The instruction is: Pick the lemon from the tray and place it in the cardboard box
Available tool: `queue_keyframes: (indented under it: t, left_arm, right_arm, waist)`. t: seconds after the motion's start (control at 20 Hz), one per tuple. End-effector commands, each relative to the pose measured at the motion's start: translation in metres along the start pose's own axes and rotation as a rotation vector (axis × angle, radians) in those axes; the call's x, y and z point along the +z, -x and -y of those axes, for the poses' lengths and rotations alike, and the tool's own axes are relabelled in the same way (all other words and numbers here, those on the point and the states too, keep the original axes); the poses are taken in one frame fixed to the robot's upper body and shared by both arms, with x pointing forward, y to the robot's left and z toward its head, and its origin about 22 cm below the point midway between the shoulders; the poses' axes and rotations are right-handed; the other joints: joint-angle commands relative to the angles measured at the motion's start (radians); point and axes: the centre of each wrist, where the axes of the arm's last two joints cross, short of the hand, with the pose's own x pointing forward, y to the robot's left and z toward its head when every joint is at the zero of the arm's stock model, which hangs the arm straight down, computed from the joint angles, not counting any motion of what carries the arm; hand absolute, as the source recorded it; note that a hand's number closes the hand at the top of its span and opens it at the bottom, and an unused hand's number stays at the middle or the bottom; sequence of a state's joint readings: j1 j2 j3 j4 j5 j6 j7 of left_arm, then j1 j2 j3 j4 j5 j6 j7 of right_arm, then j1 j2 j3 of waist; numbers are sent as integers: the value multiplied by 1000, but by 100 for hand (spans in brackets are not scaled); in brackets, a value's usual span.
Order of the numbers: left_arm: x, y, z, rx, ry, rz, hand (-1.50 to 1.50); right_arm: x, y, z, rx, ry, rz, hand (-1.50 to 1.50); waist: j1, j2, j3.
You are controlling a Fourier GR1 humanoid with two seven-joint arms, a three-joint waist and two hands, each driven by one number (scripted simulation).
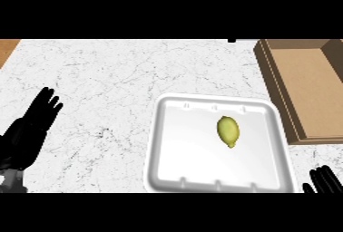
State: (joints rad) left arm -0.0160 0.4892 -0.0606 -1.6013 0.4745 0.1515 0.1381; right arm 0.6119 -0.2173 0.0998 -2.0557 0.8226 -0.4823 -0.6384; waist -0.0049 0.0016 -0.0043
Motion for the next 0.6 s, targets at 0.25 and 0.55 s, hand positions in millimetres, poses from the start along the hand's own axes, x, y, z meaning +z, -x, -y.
queue_keyframes:
  t: [0.25,0.55]
  left_arm:
    - [2,-17,-4,-13,9,10,0]
    - [-1,3,3,-9,2,3,0]
  right_arm:
    - [-32,-65,-34,37,-194,-157,-150]
    - [-45,-42,-35,66,-252,-206,-150]
  waist:
    - [10,-1,3]
    - [4,-2,4]
